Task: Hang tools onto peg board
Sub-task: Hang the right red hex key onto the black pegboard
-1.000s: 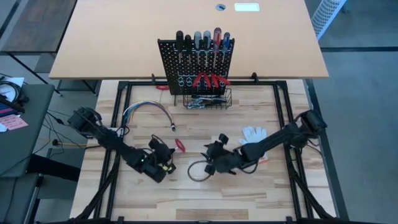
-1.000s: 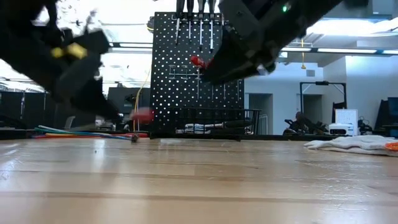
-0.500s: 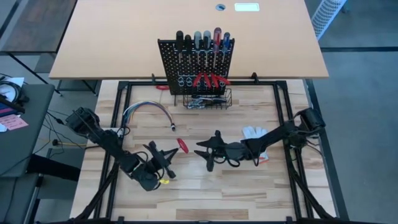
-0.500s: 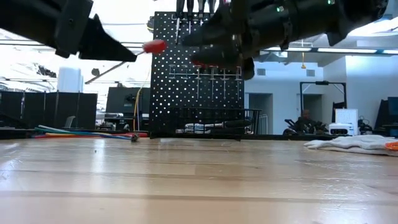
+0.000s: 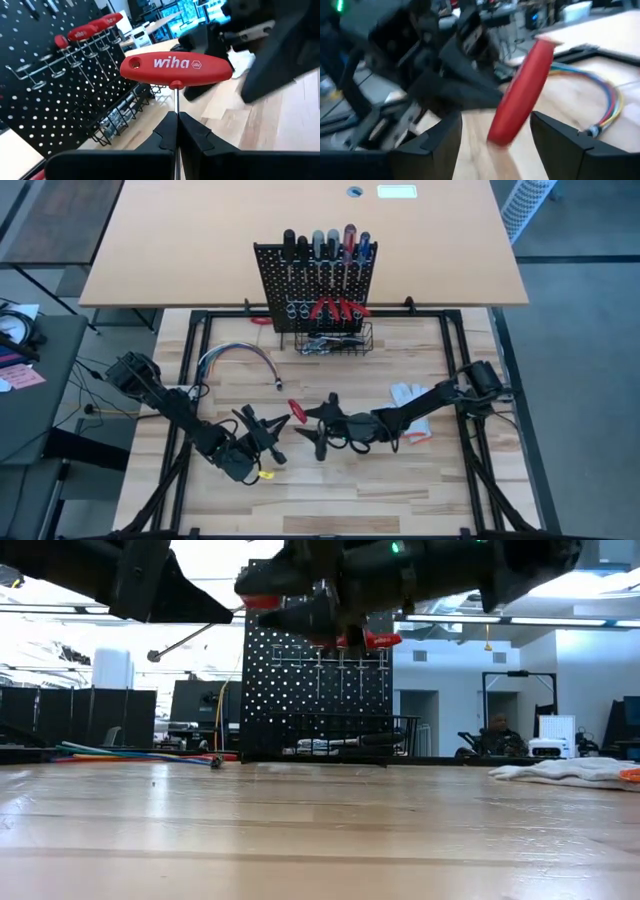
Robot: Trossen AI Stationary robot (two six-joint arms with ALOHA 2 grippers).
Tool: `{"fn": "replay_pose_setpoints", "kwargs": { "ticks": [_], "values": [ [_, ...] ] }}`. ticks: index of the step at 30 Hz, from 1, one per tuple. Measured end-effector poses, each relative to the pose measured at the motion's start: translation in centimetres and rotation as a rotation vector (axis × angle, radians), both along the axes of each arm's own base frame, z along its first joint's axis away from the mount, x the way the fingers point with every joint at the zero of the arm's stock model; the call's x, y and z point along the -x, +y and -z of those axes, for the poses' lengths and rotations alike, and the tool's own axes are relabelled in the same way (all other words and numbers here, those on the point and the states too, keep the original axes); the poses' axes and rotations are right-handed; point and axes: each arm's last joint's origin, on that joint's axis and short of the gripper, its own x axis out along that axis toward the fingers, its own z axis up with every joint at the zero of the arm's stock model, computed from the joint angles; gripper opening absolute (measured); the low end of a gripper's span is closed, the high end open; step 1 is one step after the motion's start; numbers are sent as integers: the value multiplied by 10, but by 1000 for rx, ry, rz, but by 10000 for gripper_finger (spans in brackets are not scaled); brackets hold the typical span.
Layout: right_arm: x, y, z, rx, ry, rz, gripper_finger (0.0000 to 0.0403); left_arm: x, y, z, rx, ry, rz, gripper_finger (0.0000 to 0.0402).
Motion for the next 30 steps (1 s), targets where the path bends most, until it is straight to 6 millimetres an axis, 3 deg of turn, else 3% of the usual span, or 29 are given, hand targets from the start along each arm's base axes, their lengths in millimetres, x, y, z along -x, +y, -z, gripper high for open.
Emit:
{"fn": "replay_pose_setpoints", "kwargs": {
  "ticks": [7,15,20,25,30],
  "values": [
    [-1,3,-6,36,-14,95,188,3,-4,-1,-9,-3,0,0],
    [1,8,-9,96,-27,132,40,2,-2,-1,11,-21,-8,0],
    [4,14,-17,190,4,170,37,2,-1,2,-4,8,-6,26],
    [9,9,-66,286,84,292,37,8,0,14,42,50,31,83],
    [5,-19,-120,331,178,376,37,18,6,33,190,158,76,123]
  ]
}}
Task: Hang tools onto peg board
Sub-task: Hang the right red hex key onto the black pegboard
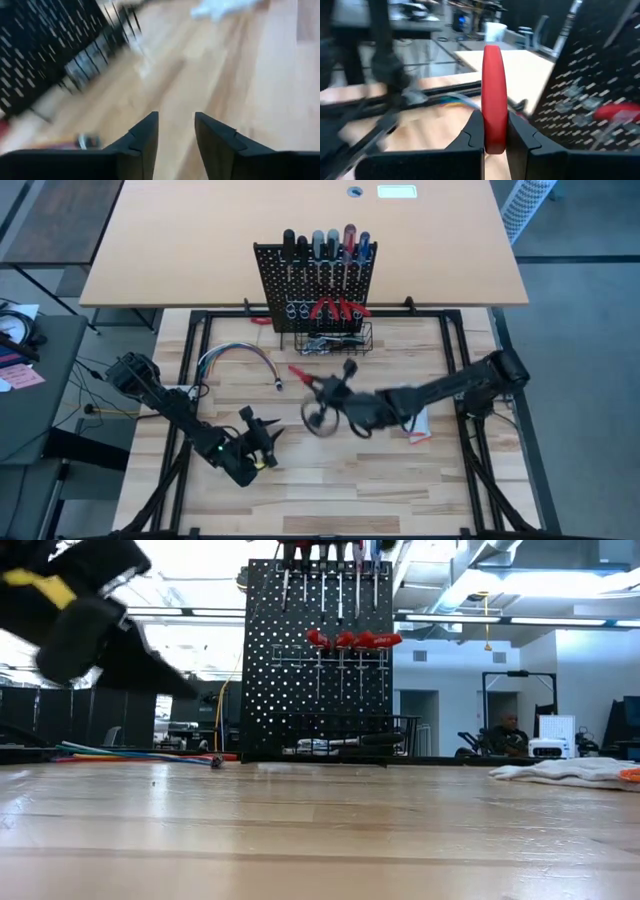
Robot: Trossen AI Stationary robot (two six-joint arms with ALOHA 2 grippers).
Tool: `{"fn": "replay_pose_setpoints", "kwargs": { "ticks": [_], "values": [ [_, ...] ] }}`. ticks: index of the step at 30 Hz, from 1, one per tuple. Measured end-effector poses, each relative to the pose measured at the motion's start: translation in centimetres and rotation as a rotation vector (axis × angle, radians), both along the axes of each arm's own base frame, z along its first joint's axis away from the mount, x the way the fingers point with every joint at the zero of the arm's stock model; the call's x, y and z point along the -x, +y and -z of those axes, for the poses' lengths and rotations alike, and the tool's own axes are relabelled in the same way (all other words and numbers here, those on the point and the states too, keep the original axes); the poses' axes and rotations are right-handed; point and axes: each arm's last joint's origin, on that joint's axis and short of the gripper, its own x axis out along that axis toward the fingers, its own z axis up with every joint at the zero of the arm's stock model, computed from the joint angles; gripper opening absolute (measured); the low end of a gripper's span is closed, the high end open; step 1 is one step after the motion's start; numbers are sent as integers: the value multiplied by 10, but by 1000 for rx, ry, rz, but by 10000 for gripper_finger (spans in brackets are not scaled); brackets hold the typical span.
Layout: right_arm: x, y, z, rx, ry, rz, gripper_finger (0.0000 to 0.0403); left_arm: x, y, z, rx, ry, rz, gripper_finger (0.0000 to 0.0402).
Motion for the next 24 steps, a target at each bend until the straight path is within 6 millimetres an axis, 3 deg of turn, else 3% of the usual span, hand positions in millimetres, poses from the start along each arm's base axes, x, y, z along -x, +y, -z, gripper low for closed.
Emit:
{"fn": "replay_pose_setpoints", "kwargs": {
  "ticks": [4,12,15,24],
  "values": [
    [-13,-37,-37,18,66,97,37,8,5,9,100,72,-23,131],
    [-36,-106,-70,28,208,260,37,11,6,12,136,73,-46,128],
    [-37,-119,-79,26,219,287,37,11,6,12,135,74,-46,128],
    [-35,-141,-80,22,231,307,37,11,6,12,135,74,-44,128]
  ]
}}
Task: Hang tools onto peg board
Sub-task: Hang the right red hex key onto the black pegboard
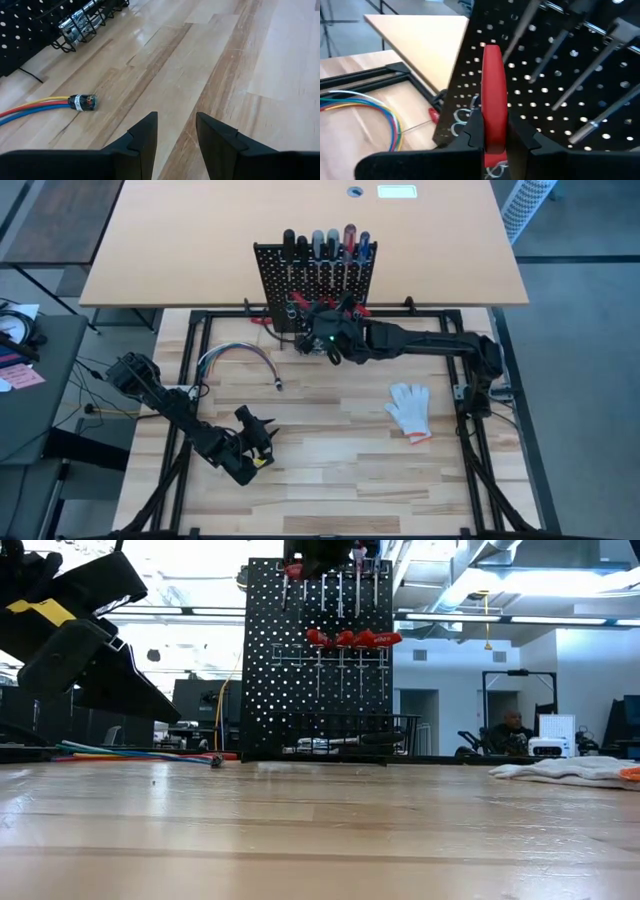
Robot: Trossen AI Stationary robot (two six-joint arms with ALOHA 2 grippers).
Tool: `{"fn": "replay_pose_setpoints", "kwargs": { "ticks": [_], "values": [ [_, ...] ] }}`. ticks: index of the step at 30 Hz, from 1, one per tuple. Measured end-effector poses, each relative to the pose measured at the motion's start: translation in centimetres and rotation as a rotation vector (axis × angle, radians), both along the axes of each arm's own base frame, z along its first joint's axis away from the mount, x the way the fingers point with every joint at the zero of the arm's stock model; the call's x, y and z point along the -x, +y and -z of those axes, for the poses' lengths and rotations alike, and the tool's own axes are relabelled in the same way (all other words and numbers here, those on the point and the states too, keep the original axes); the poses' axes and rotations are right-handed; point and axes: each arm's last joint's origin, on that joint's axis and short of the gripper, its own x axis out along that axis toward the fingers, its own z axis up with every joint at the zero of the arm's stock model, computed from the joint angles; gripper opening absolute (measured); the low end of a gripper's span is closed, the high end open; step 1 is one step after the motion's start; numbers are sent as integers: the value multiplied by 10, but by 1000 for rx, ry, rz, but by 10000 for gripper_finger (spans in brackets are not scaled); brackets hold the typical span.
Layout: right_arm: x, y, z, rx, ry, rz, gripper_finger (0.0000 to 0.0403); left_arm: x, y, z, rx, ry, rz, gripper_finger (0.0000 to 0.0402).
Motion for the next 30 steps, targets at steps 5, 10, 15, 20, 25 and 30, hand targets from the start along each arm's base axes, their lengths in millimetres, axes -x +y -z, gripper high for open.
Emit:
{"fn": "replay_pose_setpoints", "kwargs": {
  "ticks": [5,10,15,20,25,30],
  "values": [
    [2,-12,6,-8,8,32,37,0,0,0,0,0,0,127],
    [2,-22,8,-57,-1,-18,37,0,0,0,1,-1,0,127],
    [3,-27,9,-61,0,-13,37,0,0,0,1,-1,0,127],
    [4,-36,10,-105,-10,-37,37,0,0,0,1,-1,0,127],
    [7,-45,12,-129,-7,-34,37,0,0,0,1,-1,0,127],
    [9,-52,15,-173,20,-80,37,0,0,0,2,-2,0,127]
  ]
}}
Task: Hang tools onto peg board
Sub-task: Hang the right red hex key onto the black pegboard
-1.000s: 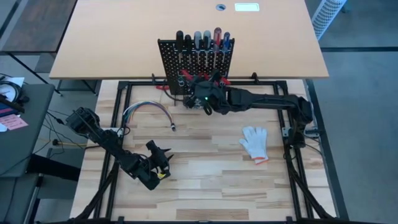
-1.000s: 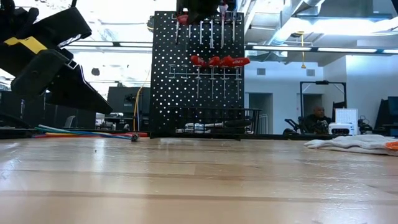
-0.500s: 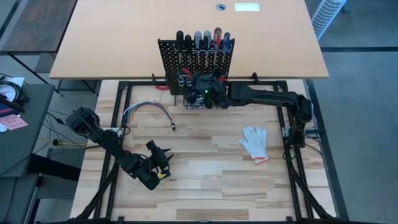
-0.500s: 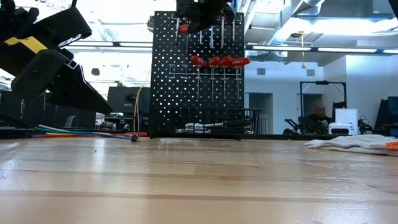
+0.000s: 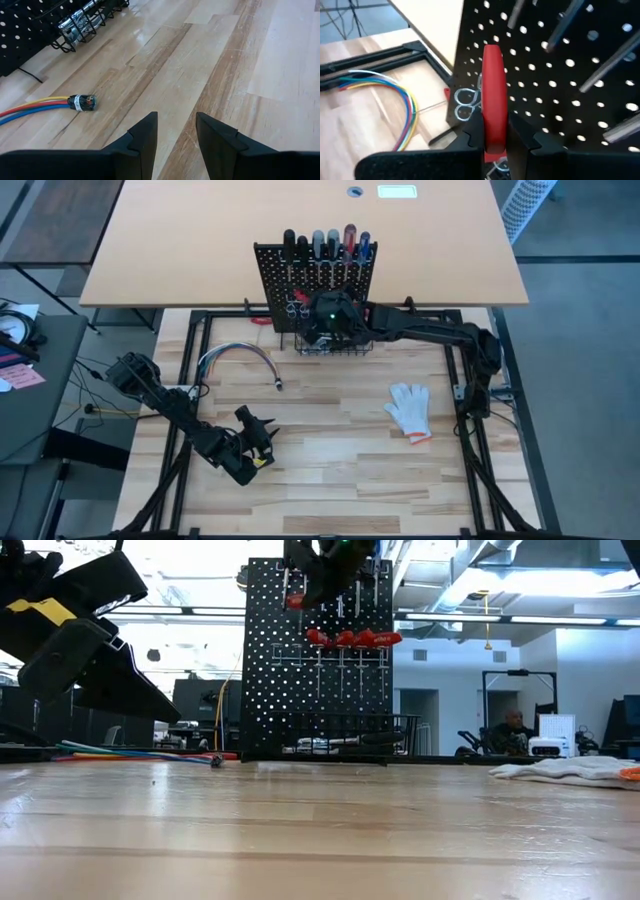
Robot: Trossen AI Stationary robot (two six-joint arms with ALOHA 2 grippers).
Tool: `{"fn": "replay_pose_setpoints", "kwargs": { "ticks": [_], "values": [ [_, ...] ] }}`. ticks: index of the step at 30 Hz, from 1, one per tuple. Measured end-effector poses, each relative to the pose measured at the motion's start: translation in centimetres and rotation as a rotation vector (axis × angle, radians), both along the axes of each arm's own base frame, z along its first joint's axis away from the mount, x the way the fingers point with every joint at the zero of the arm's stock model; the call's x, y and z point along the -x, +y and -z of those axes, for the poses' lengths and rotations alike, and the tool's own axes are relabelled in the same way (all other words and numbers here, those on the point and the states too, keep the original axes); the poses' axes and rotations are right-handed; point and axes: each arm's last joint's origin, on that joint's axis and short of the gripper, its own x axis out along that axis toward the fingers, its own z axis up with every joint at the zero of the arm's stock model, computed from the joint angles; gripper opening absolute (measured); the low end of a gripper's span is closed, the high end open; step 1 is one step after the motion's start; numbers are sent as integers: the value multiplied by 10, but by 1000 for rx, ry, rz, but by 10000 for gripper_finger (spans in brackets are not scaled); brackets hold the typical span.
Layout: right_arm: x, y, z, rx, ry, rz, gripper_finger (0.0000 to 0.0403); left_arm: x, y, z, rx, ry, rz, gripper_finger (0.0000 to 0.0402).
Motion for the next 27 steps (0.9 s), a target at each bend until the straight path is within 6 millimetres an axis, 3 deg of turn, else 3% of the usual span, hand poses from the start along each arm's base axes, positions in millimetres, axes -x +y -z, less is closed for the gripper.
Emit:
{"fn": "replay_pose_setpoints", "kwargs": {
  "ticks": [7,15,22,27],
  "values": [
    [-8,-8,20,-23,61,1,41,0,0,0,2,-3,0,127],
    [-13,-12,30,-19,94,-1,58,0,0,0,2,-3,0,127],
    [-14,-6,26,5,94,-27,148,0,0,0,0,0,0,127],
    [-14,0,9,25,84,-48,213,0,0,0,-1,2,0,127]
  ]
}}
